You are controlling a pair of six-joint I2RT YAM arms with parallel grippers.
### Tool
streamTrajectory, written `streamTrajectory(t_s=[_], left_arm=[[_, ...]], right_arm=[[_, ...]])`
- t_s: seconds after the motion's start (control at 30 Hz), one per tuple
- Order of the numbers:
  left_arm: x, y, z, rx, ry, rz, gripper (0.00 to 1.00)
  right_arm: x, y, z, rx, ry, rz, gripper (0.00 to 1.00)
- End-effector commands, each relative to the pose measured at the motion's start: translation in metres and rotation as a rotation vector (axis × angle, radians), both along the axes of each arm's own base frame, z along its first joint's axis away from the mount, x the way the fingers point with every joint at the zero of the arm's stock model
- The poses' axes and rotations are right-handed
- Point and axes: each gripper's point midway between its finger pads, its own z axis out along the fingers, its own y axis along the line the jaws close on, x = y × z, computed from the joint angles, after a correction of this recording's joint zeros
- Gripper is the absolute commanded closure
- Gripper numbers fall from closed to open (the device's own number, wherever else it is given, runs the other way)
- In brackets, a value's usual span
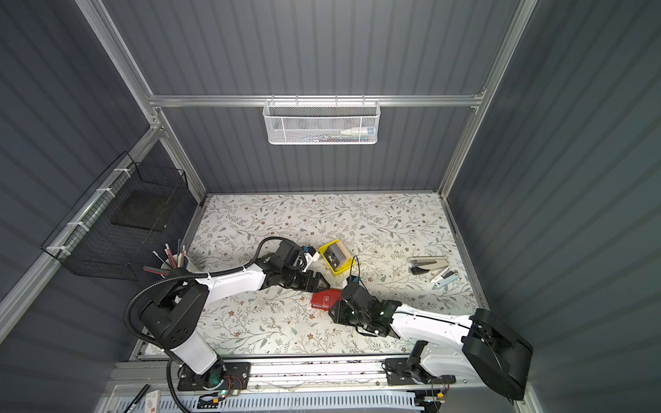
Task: Insert credit cards into a card holder
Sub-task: Rotate the card holder at the center of the table.
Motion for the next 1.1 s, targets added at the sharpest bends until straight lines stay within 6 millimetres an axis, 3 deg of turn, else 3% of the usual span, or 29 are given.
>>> streamTrajectory(t_s=[0.0,0.23,0.37,0.53,0.83,1.07], left_arm=[[0.001,-0.012,0.0,-0.032,-0.002,-0.059,0.15],[0.006,-0.015,-0.007,-0.012,-0.013,-0.077,0.15],[0.002,-0.019,-0.01,-0.026,0.008,-0.098,0.15],[-0.016,-0.022,-0.014,-0.021,0.029,-0.119,0.16],[-0.048,-0.009,-0.013,-0.014,0.049,-0.07,0.17],[-0.078,-0.01,-0.012,-0.021,0.075,-0.022,0.17]], right_arm=[[0.0,0.006,-0.004,0.033,0.02,-0.013,0.61],[-0.001,0.01,-0.017,0.041,0.058,-0.025,0.67],[0.002,0.0,-0.025,0.001,0.068,-0.066,0.7],[0.011,-0.015,-0.031,-0.011,0.078,-0.137,0.73],[0.032,-0.041,-0.031,-0.039,0.055,-0.22,0.8],[0.056,-0.055,-0.015,-0.059,-0.015,-0.227,0.78]])
